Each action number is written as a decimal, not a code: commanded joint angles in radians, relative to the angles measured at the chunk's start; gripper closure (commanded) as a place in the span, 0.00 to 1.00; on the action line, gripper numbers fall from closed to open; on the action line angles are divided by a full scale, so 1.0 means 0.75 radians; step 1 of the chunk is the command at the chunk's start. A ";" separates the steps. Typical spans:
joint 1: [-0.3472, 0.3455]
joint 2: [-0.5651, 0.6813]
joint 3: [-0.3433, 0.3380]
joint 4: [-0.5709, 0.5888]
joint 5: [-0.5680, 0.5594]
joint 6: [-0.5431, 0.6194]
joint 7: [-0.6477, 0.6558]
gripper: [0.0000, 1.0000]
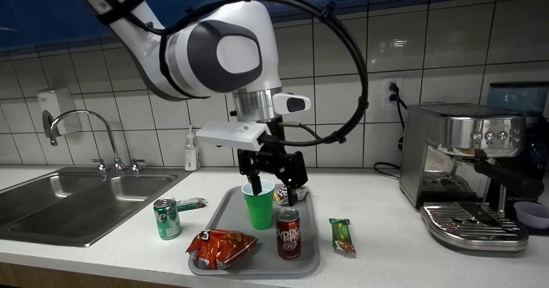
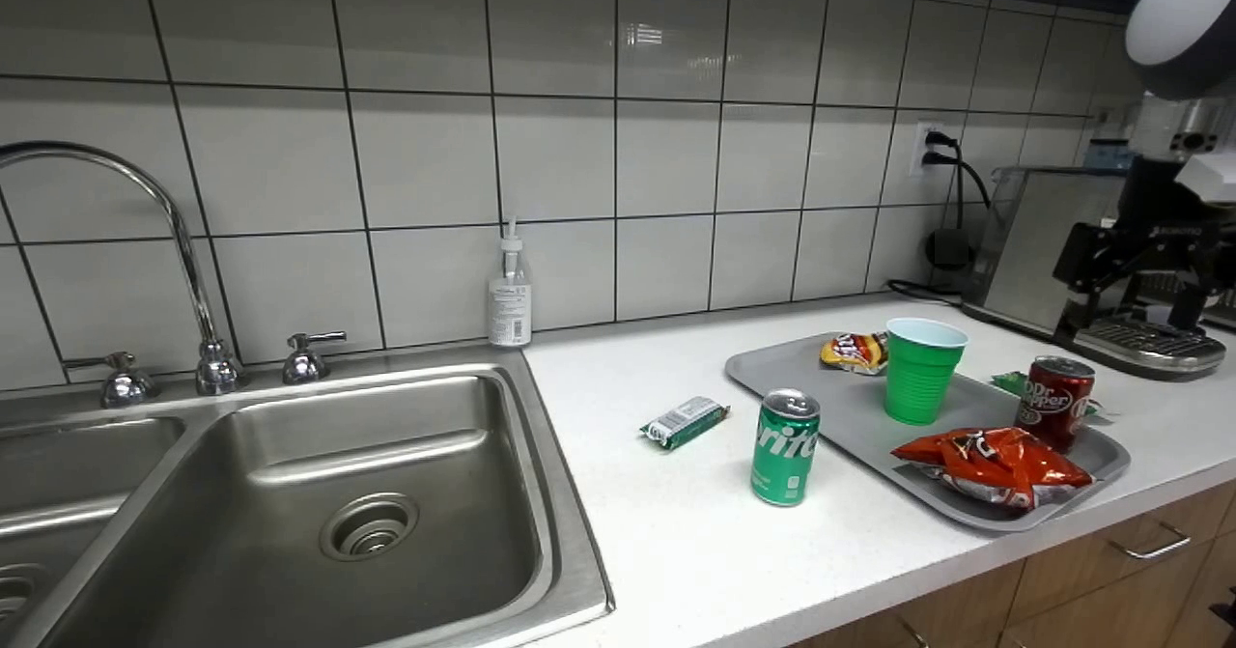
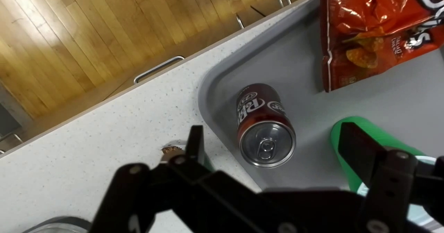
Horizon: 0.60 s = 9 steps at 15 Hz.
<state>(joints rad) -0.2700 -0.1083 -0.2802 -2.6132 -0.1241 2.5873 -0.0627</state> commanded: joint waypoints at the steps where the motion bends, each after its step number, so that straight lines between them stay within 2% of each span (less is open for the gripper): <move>1: -0.014 0.127 0.000 0.078 -0.007 0.053 0.038 0.00; 9: -0.001 0.264 -0.007 0.135 -0.002 0.110 0.060 0.00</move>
<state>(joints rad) -0.2700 0.0488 -0.2863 -2.5432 -0.1241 2.6502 -0.0429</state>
